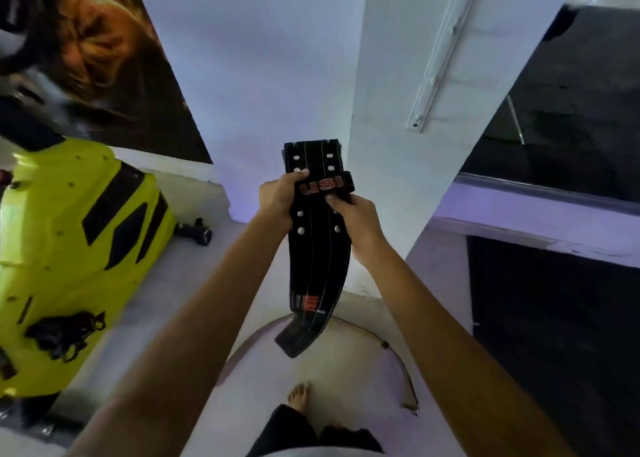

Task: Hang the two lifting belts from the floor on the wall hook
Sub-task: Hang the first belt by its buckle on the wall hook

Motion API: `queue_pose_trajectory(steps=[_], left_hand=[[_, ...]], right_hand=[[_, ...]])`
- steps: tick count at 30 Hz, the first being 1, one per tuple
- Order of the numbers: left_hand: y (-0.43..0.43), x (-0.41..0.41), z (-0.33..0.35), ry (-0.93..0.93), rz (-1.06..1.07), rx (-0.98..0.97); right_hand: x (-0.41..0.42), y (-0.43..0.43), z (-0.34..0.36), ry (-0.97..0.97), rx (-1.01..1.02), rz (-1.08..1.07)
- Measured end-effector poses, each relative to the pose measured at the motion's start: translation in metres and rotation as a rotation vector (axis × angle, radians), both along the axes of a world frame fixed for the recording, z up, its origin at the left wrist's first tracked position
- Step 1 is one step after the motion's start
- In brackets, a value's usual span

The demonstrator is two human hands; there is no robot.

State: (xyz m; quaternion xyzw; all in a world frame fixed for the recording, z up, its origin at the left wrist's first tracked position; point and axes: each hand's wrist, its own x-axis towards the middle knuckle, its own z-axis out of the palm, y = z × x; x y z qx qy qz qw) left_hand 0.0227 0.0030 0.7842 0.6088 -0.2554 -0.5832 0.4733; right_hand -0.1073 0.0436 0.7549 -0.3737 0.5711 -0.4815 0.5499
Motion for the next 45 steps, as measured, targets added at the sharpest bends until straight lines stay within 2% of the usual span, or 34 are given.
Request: queue_pose_trajectory(steps=[2, 8, 12, 16, 20, 22, 25, 32, 35, 40, 43, 45], left_hand=[[0.013, 0.001, 0.027, -0.007, 0.006, -0.039], [0.032, 0.009, 0.069, -0.043, -0.080, -0.176], [0.041, 0.017, 0.074, -0.068, -0.121, -0.221], [0.043, 0.031, 0.077, -0.005, -0.172, -0.287], [0.044, 0.048, 0.080, 0.070, -0.282, -0.464], [0.052, 0.055, 0.066, 0.033, -0.308, -0.549], [0.066, 0.060, 0.030, -0.096, -0.277, -0.530], [0.078, 0.058, -0.015, -0.168, -0.317, -0.409], [0.077, 0.057, -0.003, -0.131, -0.282, -0.447], [0.050, 0.058, 0.057, -0.132, -0.183, -0.622], [0.044, 0.060, 0.065, -0.164, -0.188, -0.637], [0.048, 0.061, 0.061, -0.117, -0.142, -0.629]], right_hand=[[0.000, 0.023, 0.009, -0.004, -0.075, 0.053], [0.011, 0.086, -0.009, -0.015, -0.086, 0.187], [0.017, 0.072, 0.014, -0.008, -0.127, 0.159], [0.021, 0.041, 0.061, 0.016, -0.219, 0.112], [0.025, 0.024, 0.090, -0.014, -0.283, 0.072], [0.030, 0.017, 0.099, -0.017, -0.311, 0.042], [0.035, 0.006, 0.108, -0.023, -0.331, 0.000], [0.031, -0.008, 0.121, -0.024, -0.310, -0.011], [0.027, -0.008, 0.119, -0.012, -0.340, -0.003], [0.033, 0.005, 0.104, 0.014, -0.350, 0.023], [0.040, 0.011, 0.094, 0.025, -0.331, 0.018], [0.042, 0.015, 0.090, 0.031, -0.344, 0.054]])
